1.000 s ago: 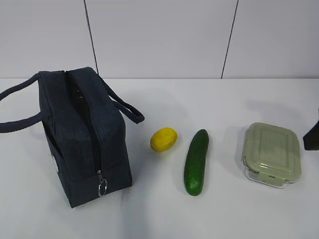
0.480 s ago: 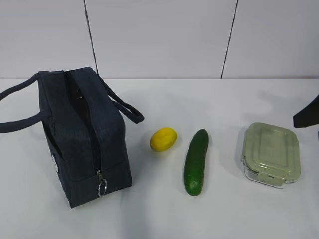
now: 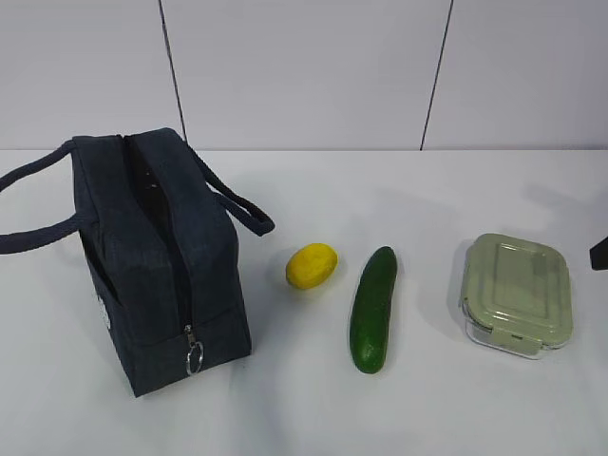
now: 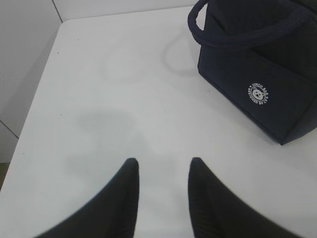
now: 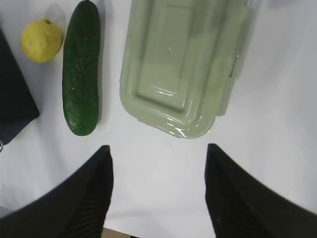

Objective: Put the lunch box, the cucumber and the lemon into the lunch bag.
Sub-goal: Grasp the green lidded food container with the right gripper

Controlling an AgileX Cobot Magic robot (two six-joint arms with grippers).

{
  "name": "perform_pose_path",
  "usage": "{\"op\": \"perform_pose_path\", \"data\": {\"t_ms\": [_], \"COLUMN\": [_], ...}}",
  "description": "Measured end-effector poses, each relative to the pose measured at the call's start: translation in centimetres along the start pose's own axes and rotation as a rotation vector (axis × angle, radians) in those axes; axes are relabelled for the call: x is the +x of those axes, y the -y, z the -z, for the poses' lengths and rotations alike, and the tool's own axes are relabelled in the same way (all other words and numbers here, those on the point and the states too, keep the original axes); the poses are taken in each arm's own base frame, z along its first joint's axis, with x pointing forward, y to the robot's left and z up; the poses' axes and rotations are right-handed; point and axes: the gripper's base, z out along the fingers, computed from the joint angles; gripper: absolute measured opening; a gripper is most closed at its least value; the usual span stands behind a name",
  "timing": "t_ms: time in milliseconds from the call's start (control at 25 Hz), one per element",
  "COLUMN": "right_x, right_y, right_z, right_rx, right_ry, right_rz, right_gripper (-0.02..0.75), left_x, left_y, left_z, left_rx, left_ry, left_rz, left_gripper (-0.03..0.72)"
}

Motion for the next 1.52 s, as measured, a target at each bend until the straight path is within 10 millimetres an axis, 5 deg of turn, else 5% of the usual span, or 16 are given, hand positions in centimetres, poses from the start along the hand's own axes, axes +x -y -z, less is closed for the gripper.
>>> {"op": "perform_pose_path", "data": {"t_ms": [400,1040,1520], "right_x": [-1.6,-2.1,-2.0], "right_y": [2.4,3.1,1.5], "right_z": [-3.8,-3.9,-3.2], "right_rx": [-0.048,0.009,-0.237], "right_ry": [-0.015,0.032,0.036], "right_rz": [-0.109,-0.041,0.068], "right_gripper": [0.428,0.428,0.428], "left_x": [0.0,0.0,0.0], "left_y": [0.0,0.0,0.0], "left_z": [0.0,0.0,0.0], "left_rx": [0.000,0.000,0.004], "left_ry": [0.000,0.000,0.000], "left_rz": [0.000,0.000,0.002], "left_gripper": [0.244,0.244,0.244]}}
